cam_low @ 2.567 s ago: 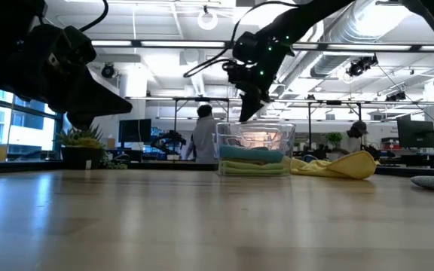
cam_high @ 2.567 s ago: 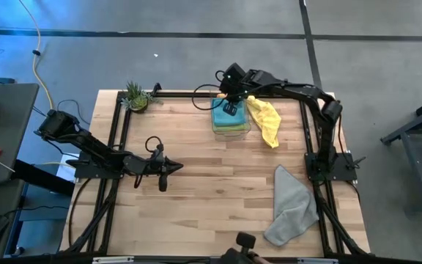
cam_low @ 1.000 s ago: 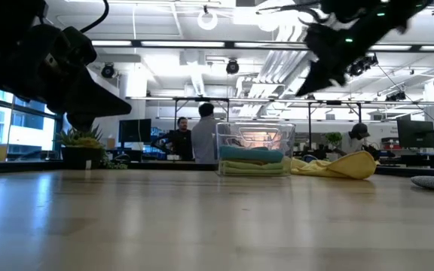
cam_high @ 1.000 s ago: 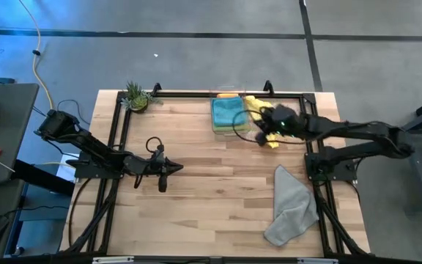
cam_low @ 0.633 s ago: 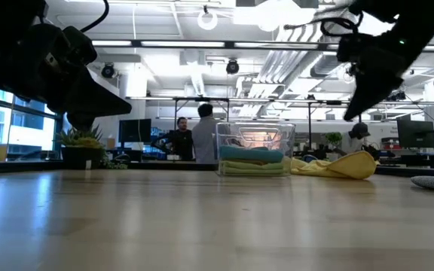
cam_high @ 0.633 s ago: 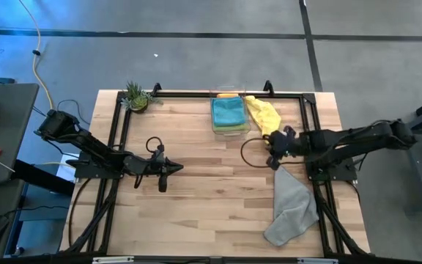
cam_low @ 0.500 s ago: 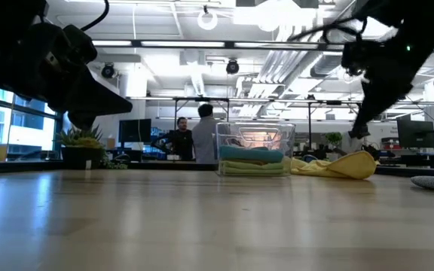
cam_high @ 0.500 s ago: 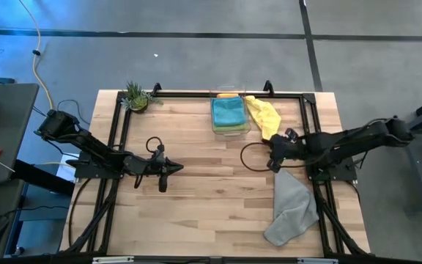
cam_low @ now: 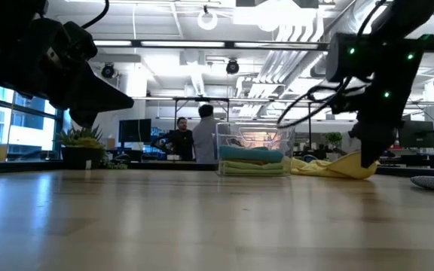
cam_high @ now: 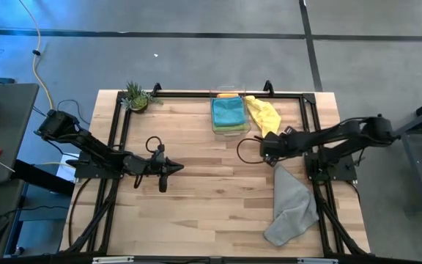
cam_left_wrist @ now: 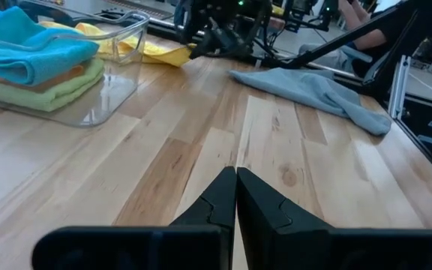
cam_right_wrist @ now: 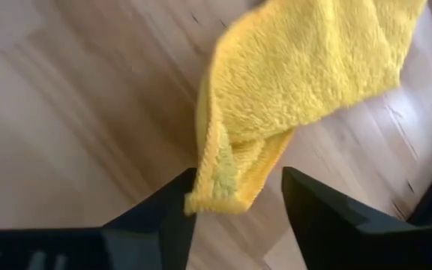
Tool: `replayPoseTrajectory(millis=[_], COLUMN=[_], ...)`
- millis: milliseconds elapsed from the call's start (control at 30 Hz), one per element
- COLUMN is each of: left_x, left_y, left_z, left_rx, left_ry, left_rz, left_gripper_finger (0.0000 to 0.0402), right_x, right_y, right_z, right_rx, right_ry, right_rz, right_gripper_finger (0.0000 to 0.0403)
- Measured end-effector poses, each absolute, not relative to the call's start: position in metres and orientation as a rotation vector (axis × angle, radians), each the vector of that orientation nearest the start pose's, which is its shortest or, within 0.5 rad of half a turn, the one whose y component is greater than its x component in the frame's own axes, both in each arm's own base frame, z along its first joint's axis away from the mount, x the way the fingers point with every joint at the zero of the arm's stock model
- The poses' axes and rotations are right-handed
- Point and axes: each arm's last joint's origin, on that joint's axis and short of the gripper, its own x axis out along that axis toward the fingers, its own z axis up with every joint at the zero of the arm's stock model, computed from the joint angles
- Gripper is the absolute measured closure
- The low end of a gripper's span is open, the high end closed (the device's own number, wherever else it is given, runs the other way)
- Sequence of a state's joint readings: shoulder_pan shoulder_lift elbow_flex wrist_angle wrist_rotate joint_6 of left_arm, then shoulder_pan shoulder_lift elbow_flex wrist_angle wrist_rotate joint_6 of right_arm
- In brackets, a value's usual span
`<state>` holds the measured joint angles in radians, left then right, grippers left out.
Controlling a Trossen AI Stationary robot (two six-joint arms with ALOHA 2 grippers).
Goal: Fold microfiber towels
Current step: Fold the yellow microfiber cloth
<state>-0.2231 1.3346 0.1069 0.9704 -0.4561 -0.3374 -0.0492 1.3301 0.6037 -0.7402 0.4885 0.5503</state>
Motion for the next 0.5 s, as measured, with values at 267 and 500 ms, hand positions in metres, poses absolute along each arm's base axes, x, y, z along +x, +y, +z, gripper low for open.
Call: replayPoseTrajectory(millis=[267, 500], left_x=[0.186, 0.187], left_y=[-0.029, -0.03], left_z=[0.126, 0.127], left_rx=[-0.252, -0.259], left_ry=[0.194, 0.191], left_rz=[0.268, 0.236], left_gripper_finger=[0.0399, 0.0399], right_x=[0.19, 0.185], right_y=[-0.03, -0.022], right_z=[0.138, 0.151], right_rx=[0.128, 0.085], right_ry=[1.35, 1.403], right_rz=[-0.828, -0.792], right_gripper_finger=[0.0347, 0.0383])
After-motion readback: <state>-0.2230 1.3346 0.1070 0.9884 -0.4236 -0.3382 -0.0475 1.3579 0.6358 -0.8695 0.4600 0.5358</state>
